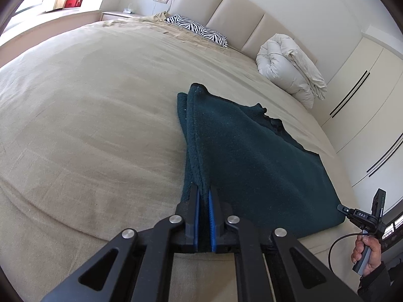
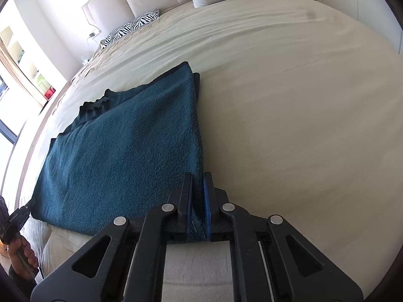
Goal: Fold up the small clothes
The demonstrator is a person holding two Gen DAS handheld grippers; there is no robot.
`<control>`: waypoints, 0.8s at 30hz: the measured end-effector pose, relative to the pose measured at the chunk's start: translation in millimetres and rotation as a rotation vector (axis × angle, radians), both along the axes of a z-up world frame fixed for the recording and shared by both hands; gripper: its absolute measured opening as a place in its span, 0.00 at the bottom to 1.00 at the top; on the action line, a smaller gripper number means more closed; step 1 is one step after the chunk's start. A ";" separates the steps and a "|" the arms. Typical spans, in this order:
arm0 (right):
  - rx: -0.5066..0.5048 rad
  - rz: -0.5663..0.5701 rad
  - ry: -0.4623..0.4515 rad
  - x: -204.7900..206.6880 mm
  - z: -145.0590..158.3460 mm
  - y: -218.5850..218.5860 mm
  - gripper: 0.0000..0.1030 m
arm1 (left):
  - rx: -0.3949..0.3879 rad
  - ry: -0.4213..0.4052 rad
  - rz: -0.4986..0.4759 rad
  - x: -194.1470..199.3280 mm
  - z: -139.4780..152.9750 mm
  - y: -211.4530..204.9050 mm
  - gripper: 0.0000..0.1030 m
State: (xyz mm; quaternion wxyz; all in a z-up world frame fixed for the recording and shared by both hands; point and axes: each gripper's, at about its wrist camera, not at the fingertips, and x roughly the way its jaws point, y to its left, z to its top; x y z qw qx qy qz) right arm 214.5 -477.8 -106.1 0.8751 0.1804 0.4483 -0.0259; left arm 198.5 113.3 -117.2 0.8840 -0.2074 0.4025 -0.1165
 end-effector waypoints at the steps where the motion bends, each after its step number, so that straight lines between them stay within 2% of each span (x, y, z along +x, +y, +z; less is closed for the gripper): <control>1: 0.001 -0.002 -0.005 -1.1 1.5 0.1 0.06 | -0.005 0.000 0.004 -2.0 -0.1 1.5 0.08; 14: 0.056 -0.037 0.007 -15.4 -9.0 -12.8 0.05 | -0.002 0.050 -0.009 -11.0 -20.3 7.8 0.08; 24: 0.087 -0.035 0.016 -9.5 -17.7 -19.8 0.05 | 0.022 0.054 -0.016 -12.1 -18.9 1.6 0.08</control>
